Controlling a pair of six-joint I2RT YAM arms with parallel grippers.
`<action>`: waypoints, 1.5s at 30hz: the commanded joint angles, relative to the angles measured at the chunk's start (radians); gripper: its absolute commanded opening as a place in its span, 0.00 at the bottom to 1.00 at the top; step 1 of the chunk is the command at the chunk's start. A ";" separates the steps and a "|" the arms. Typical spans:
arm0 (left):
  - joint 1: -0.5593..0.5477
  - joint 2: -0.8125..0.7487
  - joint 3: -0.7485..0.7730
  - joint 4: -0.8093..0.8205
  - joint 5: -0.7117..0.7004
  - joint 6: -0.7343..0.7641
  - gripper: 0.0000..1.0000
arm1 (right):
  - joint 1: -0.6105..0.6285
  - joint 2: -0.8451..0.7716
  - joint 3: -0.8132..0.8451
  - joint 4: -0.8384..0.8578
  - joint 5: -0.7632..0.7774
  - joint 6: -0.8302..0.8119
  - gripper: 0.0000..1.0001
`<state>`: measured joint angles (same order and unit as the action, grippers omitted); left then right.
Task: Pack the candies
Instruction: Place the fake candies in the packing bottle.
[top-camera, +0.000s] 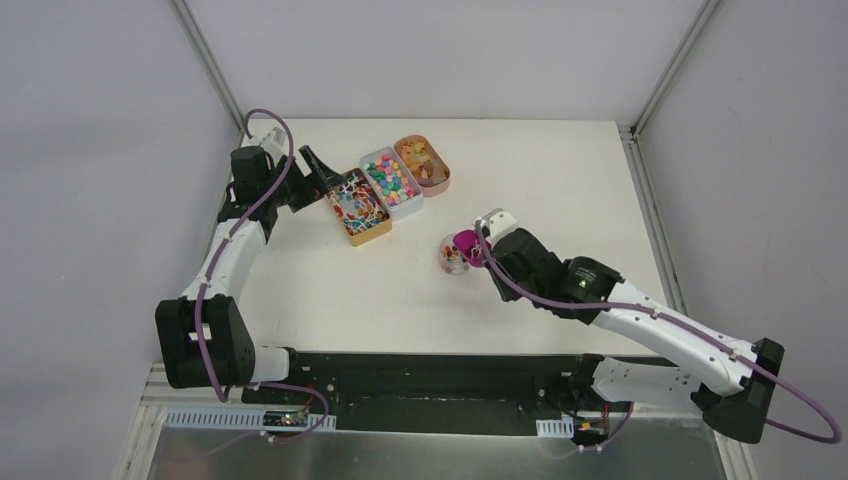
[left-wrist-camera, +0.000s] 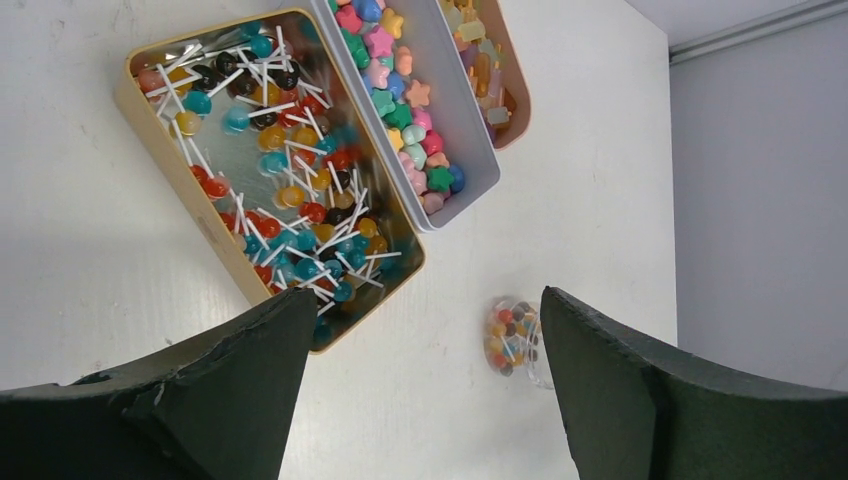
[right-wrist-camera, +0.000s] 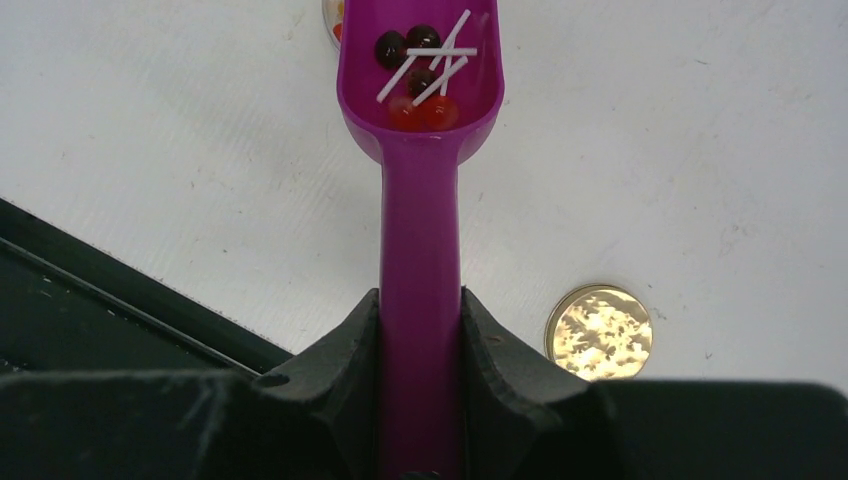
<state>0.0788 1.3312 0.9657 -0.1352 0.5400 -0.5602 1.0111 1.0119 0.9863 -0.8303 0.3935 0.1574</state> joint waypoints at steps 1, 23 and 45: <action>-0.005 -0.032 -0.012 0.022 -0.034 0.026 0.85 | 0.006 0.033 0.071 -0.053 -0.044 0.054 0.00; -0.004 -0.043 -0.015 0.010 -0.068 0.035 0.85 | 0.011 0.163 0.177 -0.220 -0.032 0.108 0.00; -0.004 -0.047 -0.008 -0.028 -0.121 0.048 0.92 | 0.010 0.341 0.391 -0.401 -0.023 0.067 0.00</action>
<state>0.0788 1.3212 0.9508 -0.1596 0.4450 -0.5327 1.0172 1.3502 1.3144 -1.1912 0.3408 0.2382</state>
